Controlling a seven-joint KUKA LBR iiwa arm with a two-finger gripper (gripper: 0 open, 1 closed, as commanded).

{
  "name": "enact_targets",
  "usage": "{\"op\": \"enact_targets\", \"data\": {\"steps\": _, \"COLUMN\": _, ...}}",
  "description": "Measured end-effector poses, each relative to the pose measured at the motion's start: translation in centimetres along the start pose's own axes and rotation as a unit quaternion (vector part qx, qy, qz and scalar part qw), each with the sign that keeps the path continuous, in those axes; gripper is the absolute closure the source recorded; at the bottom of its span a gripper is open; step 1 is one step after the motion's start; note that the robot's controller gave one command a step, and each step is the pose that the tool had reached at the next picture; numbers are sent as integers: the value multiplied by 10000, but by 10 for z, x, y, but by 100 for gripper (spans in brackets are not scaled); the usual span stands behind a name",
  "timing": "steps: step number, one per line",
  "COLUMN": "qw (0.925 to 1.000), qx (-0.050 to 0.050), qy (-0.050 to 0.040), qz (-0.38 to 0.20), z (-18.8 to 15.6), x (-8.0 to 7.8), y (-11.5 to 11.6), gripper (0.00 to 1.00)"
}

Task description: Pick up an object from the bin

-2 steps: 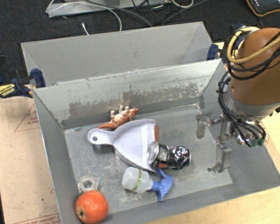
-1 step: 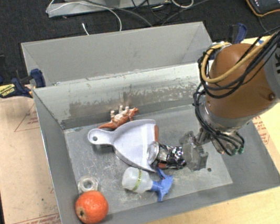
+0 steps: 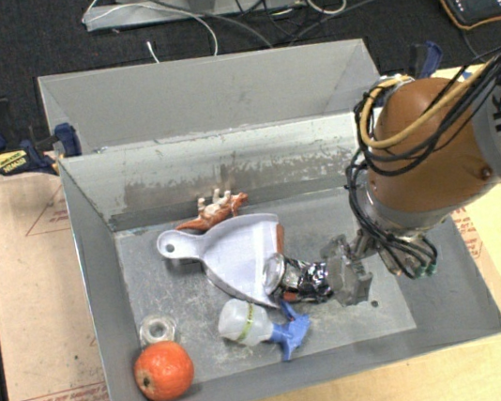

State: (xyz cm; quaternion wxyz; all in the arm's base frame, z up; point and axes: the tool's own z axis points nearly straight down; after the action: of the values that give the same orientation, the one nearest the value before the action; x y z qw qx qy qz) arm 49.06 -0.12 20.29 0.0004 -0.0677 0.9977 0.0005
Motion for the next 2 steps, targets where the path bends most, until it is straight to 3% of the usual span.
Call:
{"op": "enact_targets", "data": {"steps": 1, "qw": 9998, "qx": -8, "qy": 2, "qz": -182, "z": 18, "x": 1, "y": 31, "gripper": 100}}
{"op": "enact_targets", "data": {"steps": 2, "qw": 10000, "qx": -2, "qy": -25, "qz": -65, "z": 20, "x": -15, "y": 51, "gripper": 100}}
